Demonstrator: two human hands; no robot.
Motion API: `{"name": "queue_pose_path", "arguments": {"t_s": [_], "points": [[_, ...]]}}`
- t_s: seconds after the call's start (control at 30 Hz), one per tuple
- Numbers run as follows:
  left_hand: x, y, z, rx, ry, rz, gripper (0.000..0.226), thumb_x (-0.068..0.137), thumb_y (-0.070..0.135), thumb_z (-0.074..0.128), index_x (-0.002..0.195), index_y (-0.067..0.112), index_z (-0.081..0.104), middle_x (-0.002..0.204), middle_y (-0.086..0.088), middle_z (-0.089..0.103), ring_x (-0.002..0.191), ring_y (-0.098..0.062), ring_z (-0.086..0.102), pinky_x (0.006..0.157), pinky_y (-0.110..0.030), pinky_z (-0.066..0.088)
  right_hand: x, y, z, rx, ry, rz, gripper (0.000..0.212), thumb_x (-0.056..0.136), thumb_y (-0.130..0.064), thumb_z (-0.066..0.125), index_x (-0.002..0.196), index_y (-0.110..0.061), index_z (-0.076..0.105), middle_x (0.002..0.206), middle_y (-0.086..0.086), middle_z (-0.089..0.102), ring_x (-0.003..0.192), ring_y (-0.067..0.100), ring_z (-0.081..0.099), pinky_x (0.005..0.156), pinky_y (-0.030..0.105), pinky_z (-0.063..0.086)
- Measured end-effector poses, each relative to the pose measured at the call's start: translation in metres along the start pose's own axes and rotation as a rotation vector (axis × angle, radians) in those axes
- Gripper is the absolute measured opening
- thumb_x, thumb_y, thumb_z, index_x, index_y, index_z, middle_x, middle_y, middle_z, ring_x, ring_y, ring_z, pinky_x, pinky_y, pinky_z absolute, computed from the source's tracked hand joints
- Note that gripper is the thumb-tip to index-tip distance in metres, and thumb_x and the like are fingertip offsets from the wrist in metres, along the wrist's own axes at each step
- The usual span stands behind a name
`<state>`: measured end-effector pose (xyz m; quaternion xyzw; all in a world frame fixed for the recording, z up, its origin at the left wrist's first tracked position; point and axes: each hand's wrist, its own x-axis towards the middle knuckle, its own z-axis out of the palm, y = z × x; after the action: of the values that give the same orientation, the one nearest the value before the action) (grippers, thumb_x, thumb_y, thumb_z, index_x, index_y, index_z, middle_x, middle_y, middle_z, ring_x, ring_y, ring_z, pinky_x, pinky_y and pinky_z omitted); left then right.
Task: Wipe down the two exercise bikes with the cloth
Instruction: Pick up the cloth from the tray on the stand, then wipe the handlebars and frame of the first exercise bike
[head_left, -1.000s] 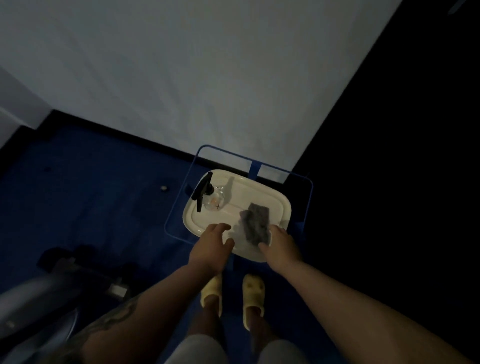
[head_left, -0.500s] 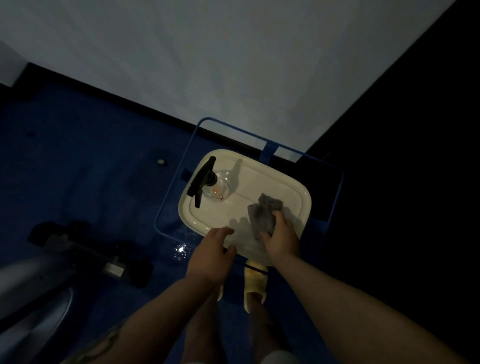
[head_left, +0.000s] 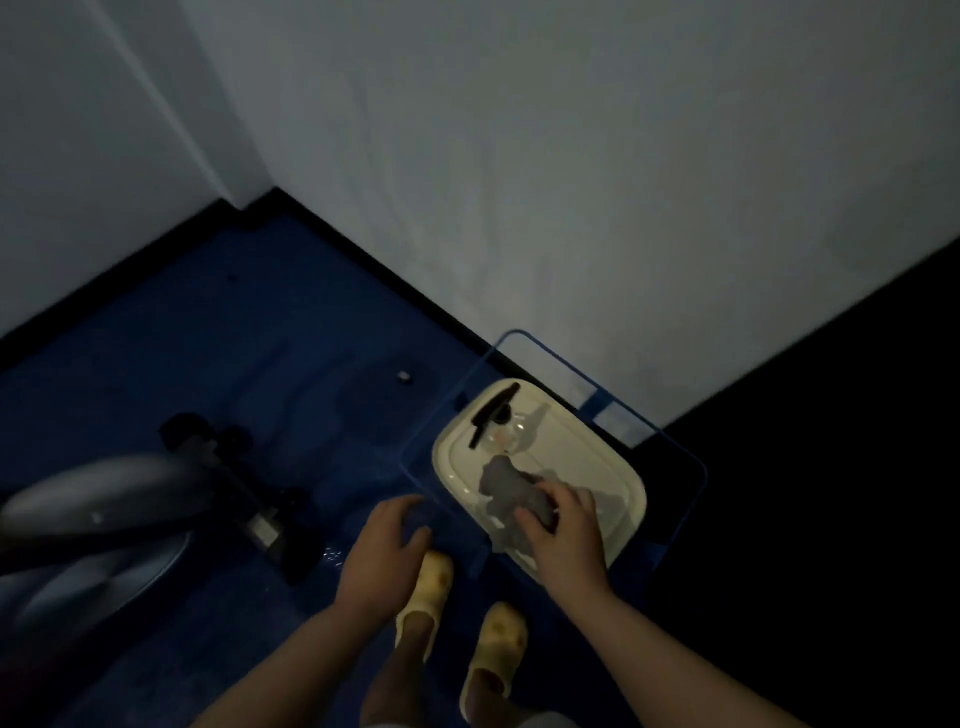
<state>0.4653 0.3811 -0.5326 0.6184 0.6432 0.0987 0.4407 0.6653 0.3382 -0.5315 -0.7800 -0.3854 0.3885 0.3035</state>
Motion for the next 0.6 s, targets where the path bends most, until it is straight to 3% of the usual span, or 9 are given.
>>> {"name": "queue_pose_path", "arguments": {"t_s": [0.13, 0.27, 0.43, 0.6], "points": [[-0.036, -0.017, -0.028, -0.075, 0.126, -0.068, 0.037, 0.091, 0.02, 0.056, 0.127, 0.024, 0.05, 0.125, 0.005, 0.05, 0.109, -0.007, 0.048, 0.098, -0.027, 0.041, -0.012, -0.033, 0.018, -0.029, -0.085, -0.119, 0.02, 0.089, -0.021, 0.064, 0.106, -0.025, 0.055, 0.112, -0.007, 0.041, 0.084, -0.004, 0.049, 0.076, 0.015, 0.04], [-0.068, -0.042, -0.059, -0.139, 0.281, -0.113, 0.037, 0.09, 0.02, 0.057, 0.127, 0.023, 0.052, 0.127, 0.005, 0.051, 0.109, -0.007, 0.05, 0.093, -0.02, 0.038, -0.032, -0.071, 0.053, -0.058, -0.21, -0.245, 0.018, 0.089, -0.021, 0.064, 0.101, -0.03, 0.052, 0.108, -0.006, 0.046, 0.088, 0.002, 0.051, 0.076, 0.02, 0.042], [-0.121, -0.084, -0.1, -0.228, 0.46, -0.192, 0.038, 0.091, 0.019, 0.055, 0.129, 0.021, 0.051, 0.131, 0.002, 0.051, 0.117, -0.011, 0.051, 0.1, -0.029, 0.042, -0.079, -0.111, 0.106, -0.092, -0.33, -0.425, 0.016, 0.088, -0.023, 0.065, 0.098, -0.029, 0.054, 0.103, -0.01, 0.047, 0.087, -0.003, 0.051, 0.068, 0.01, 0.04], [-0.194, -0.14, -0.133, -0.291, 0.627, -0.234, 0.037, 0.093, 0.018, 0.054, 0.13, 0.019, 0.05, 0.131, 0.002, 0.05, 0.107, -0.001, 0.044, 0.09, -0.017, 0.034, -0.15, -0.132, 0.162, -0.091, -0.426, -0.519, 0.018, 0.089, -0.026, 0.064, 0.104, -0.026, 0.055, 0.106, -0.01, 0.049, 0.089, 0.0, 0.054, 0.067, 0.01, 0.042]]}}
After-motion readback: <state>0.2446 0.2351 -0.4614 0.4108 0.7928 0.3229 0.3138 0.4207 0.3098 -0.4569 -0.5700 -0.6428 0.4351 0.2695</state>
